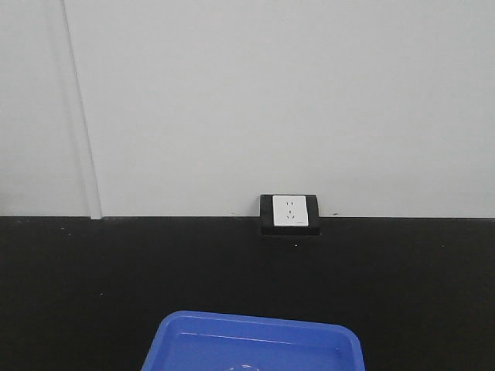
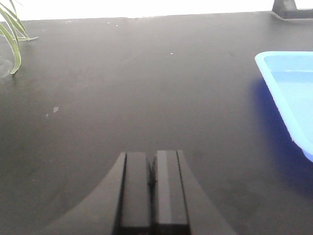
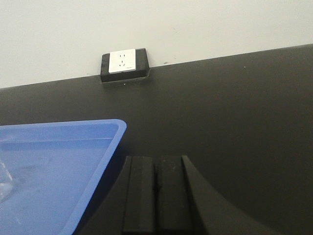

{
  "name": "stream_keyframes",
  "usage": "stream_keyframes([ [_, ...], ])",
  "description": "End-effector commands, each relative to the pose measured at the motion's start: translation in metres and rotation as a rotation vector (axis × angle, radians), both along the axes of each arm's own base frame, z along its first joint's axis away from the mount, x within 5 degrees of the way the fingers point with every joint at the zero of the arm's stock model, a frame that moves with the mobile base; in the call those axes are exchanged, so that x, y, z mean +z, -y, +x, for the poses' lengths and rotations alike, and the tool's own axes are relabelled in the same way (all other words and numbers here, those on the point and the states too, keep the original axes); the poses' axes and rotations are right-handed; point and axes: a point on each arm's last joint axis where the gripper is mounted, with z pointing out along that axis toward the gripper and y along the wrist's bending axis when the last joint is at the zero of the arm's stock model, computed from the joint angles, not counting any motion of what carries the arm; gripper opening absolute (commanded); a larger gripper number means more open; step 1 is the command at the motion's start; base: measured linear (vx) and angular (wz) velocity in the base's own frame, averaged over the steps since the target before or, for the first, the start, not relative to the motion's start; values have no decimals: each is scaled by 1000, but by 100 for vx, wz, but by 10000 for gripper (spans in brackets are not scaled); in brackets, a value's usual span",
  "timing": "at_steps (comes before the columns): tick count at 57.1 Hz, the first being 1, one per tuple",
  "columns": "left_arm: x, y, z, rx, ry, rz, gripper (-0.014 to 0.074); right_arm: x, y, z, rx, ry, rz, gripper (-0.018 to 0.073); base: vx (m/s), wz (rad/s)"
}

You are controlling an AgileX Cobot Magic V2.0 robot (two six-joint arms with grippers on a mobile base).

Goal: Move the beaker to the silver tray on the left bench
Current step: 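Move the right gripper toward the glass beaker in the blue tray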

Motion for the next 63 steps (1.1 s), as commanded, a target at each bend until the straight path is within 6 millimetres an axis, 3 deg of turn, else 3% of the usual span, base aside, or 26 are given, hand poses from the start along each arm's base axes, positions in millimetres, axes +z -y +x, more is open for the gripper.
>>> stream_keyframes([
  [1, -2, 1, 1, -8, 66, -5, 1, 5, 0, 0, 2, 92, -13, -8, 0, 0],
  [14, -2, 1, 1, -8, 66, -5, 1, 11, -1, 0, 6, 156, -9, -8, 0, 0],
  [21, -2, 1, 1, -8, 66, -5, 1, 27, -1, -2, 13, 283, 6, -8, 0, 0],
  [30, -2, 1, 1, -8, 66, -5, 1, 81, -1, -10, 9, 404, -70, -8, 0, 0],
  [34, -2, 1, 1, -8, 66, -5, 1, 116, -1, -7, 5, 424, -106, -8, 0, 0],
  [41, -2, 1, 1, -8, 66, -5, 1, 162, -3, 23, 9, 373, -132, -8, 0, 0],
  [46, -2, 1, 1, -8, 66, -5, 1, 181, -6, 53, 13, 312, -154, -8, 0, 0],
  [55, -2, 1, 1, -8, 66, -5, 1, 180, -10, 108, 24, 163, -147, -8, 0, 0],
  [63, -2, 1, 1, -8, 66, -5, 1, 170, -13, 138, 39, 126, -143, -8, 0, 0],
])
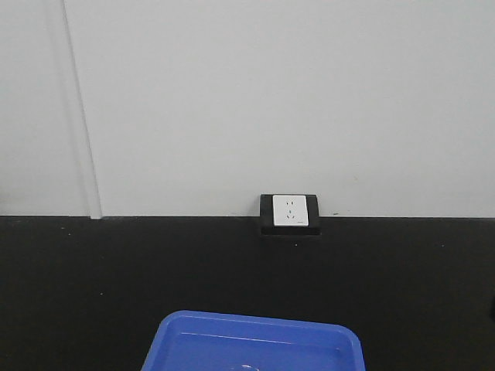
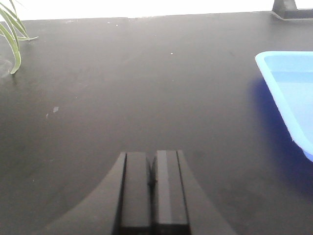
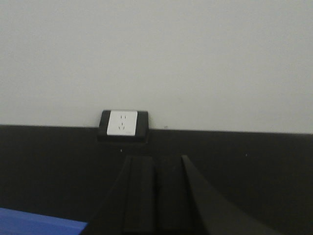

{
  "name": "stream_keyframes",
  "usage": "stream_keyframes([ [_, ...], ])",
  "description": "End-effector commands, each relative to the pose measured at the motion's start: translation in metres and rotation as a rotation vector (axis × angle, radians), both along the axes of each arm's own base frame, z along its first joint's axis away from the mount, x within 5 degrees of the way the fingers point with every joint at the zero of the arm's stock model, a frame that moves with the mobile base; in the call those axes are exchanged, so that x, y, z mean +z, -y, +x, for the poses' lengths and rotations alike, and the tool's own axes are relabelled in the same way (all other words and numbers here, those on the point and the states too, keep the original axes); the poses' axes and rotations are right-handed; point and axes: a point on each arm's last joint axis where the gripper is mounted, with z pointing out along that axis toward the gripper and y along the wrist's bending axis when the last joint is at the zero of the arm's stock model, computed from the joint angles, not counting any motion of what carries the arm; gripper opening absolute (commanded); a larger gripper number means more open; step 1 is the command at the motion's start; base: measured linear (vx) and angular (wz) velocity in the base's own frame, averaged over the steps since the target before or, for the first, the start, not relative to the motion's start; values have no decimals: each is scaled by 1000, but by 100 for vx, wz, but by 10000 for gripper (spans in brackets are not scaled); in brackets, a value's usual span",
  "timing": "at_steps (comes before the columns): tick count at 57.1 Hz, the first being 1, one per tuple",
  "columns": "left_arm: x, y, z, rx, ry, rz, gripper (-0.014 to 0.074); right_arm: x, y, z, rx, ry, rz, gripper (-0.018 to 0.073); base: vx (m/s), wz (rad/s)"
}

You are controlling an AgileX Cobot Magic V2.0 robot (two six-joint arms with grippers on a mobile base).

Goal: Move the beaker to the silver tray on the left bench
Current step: 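Move the right gripper toward the glass beaker in the blue tray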

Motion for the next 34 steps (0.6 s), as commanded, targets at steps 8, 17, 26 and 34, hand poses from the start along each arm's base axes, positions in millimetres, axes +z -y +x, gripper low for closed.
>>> stream_keyframes([
  [8, -2, 1, 1, -8, 66, -5, 1, 4, -4, 32, 24, 78, 9, 1, 0, 0],
  [17, -2, 1, 1, -8, 66, -5, 1, -1, -4, 35, 22, 51, 6, 57, 0, 0],
  [26, -2, 1, 1, -8, 66, -5, 1, -1, -4, 35, 22, 45, 3, 207, 0, 0],
  [34, -2, 1, 1, -8, 66, -5, 1, -1, -4, 35, 22, 46, 4, 445, 0, 0],
])
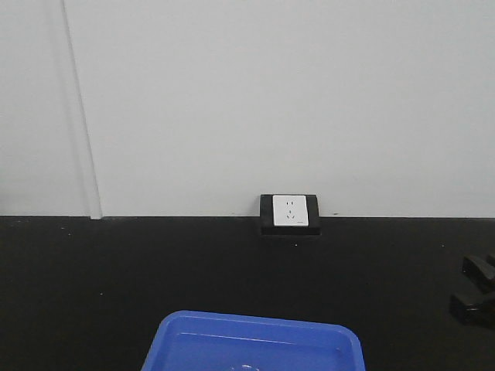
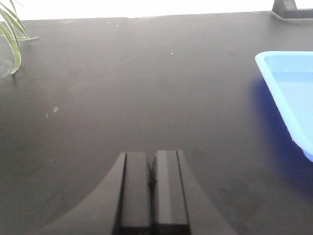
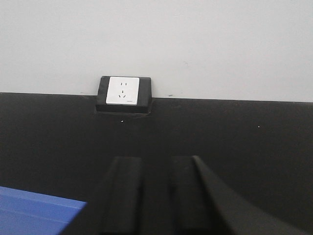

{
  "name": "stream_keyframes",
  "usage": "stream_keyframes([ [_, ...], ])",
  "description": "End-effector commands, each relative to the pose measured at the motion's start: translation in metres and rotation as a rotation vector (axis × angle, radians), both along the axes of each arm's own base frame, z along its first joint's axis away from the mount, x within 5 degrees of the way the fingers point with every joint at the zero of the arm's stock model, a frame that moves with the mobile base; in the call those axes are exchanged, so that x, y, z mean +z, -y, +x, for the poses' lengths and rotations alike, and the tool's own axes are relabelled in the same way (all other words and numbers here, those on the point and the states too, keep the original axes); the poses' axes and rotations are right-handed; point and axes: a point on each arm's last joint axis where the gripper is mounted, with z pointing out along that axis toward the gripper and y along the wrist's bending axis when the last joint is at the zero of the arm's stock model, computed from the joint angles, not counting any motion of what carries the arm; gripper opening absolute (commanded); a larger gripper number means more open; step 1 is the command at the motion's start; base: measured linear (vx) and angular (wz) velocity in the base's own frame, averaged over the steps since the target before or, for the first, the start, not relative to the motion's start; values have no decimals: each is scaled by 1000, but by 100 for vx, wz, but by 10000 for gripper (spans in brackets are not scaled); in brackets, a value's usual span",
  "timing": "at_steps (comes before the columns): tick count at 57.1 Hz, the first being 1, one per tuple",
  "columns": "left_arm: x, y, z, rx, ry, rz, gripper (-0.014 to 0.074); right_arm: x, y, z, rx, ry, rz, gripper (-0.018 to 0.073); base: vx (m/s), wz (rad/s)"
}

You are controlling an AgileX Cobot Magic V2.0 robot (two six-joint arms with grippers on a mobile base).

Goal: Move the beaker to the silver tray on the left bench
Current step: 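Move the right gripper toward the glass beaker in the blue tray, then close the right gripper around the clear glass beaker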

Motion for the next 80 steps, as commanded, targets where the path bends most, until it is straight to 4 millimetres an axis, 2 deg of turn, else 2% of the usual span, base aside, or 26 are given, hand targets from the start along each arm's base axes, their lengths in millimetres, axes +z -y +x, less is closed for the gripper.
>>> stream_keyframes([
  [1, -2, 1, 1, -8, 66, -5, 1, 24, 0, 1, 11, 138, 10, 487, 0, 0],
  [10, -2, 1, 1, -8, 66, -5, 1, 28, -1, 1, 18, 182, 15, 729, 0, 0],
  [21, -2, 1, 1, -8, 66, -5, 1, 30, -2, 3, 22, 232, 82, 711, 0, 0],
  [26, -2, 1, 1, -8, 66, -5, 1, 23, -6, 6, 57, 302, 77, 683, 0, 0],
  [30, -2, 1, 1, -8, 66, -5, 1, 11, -9, 8, 94, 340, 82, 659, 0, 0],
  [37, -2, 1, 1, -8, 66, -5, 1, -34, -22, 6, 236, 277, 92, 596, 0, 0],
  [41, -2, 1, 1, -8, 66, -5, 1, -61, -35, -1, 398, 227, 56, 563, 0, 0],
  [46, -2, 1, 1, -8, 66, -5, 1, -83, -50, -7, 600, 192, 9, 538, 0, 0],
  [54, -2, 1, 1, -8, 66, -5, 1, -103, -62, -6, 785, 146, 5, 534, 0, 0],
  [65, -2, 1, 1, -8, 66, -5, 1, -122, -69, 4, 830, 94, 58, 535, 0, 0],
  [73, -2, 1, 1, -8, 66, -5, 1, -132, -93, 19, 899, 39, 52, 535, 0, 0],
  [80, -2, 1, 1, -8, 66, -5, 1, -146, -108, 34, 882, -38, 39, 535, 0, 0],
])
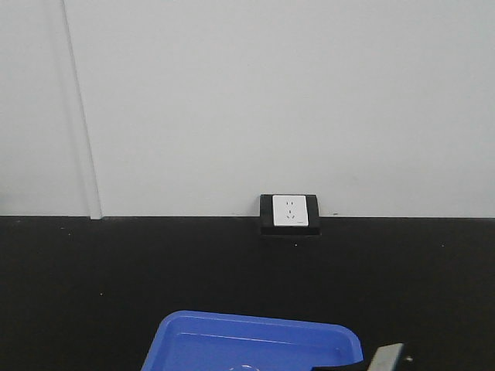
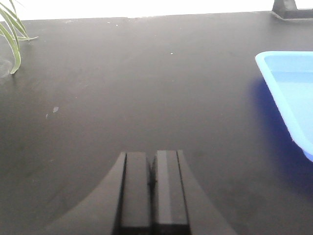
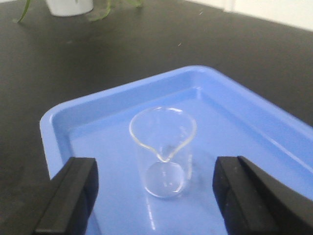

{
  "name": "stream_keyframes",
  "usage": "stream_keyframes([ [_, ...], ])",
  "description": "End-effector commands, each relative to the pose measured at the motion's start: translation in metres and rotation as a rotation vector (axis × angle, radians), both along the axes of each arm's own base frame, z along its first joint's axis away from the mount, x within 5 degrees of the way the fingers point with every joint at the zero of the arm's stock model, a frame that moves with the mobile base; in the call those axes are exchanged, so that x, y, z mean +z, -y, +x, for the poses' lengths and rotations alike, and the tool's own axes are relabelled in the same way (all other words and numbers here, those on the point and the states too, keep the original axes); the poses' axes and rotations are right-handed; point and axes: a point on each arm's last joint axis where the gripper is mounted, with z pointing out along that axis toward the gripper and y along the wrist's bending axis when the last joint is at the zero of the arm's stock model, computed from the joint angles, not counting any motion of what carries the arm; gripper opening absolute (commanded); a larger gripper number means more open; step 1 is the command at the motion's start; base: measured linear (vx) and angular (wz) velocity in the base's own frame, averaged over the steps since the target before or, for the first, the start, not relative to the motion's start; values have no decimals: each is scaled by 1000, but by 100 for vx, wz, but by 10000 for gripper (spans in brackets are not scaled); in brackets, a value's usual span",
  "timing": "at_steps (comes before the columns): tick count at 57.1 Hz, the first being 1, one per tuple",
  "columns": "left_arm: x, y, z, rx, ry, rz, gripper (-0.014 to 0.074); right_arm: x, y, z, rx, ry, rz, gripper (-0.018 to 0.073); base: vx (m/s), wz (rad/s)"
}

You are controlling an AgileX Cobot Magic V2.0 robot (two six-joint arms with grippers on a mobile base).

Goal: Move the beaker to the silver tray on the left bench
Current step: 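Close the right gripper around the clear glass beaker, then lift the beaker out of the blue tray with the right gripper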

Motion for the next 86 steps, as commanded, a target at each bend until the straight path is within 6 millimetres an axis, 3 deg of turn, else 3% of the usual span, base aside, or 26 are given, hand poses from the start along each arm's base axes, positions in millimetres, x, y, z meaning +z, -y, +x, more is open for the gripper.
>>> stream_keyframes([
  [1, -2, 1, 1, -8, 66, -5, 1, 6, -10, 14, -21, 29, 41, 535, 0, 0],
  [28, -2, 1, 1, -8, 66, -5, 1, -33, -33, 51, 28, -25, 130, 535, 0, 0],
  [52, -2, 1, 1, -8, 66, -5, 1, -47, -91, 79, 81, 2, 176, 524, 0, 0],
  [59, -2, 1, 1, -8, 66, -5, 1, -45, -99, 84, 41, 2, 193, 424, 0, 0],
  [71, -2, 1, 1, -8, 66, -5, 1, -39, -96, 87, -22, -3, 227, -7, 0, 0],
  [77, -2, 1, 1, -8, 66, -5, 1, -25, -93, 88, -42, -50, 233, -13, 0, 0],
  [86, -2, 1, 1, -8, 66, -5, 1, 16, -81, 84, -76, -98, 149, -7, 0, 0],
])
